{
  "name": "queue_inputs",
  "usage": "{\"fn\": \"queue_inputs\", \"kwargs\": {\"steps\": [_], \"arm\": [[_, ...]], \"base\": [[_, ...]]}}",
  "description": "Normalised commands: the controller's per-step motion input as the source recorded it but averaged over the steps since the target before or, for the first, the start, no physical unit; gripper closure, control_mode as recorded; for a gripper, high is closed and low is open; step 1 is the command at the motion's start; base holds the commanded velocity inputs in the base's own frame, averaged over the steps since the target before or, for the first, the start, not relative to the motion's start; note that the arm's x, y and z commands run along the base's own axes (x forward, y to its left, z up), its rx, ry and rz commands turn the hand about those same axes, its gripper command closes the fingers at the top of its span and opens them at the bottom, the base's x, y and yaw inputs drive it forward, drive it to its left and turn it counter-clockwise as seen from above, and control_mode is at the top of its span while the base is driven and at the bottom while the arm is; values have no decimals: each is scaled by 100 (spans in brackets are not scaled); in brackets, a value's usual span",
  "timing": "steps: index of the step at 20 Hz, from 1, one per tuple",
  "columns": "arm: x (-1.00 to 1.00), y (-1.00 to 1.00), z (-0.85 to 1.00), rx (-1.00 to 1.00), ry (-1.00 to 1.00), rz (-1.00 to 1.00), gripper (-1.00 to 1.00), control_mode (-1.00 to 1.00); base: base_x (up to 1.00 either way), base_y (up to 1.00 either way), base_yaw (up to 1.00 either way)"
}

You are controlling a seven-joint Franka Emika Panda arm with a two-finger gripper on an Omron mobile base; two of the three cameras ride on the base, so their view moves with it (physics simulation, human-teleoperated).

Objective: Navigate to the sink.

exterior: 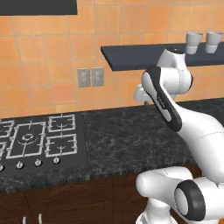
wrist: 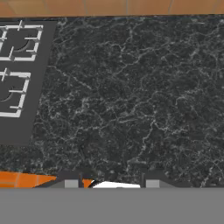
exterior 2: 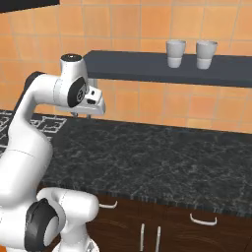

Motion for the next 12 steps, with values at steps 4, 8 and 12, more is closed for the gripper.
{"fn": "queue_inputs", "kwargs": {"steps": [4, 8, 12], "arm": [[-3, 0, 0, 0, 0, 0, -100, 100], [0, 0, 0, 0, 0, 0, -100, 100], [0, 0, 0, 0, 0, 0, -100, 100]], "base": [[-37, 0, 0], [-100, -13, 0], [-83, -4, 16]]}}
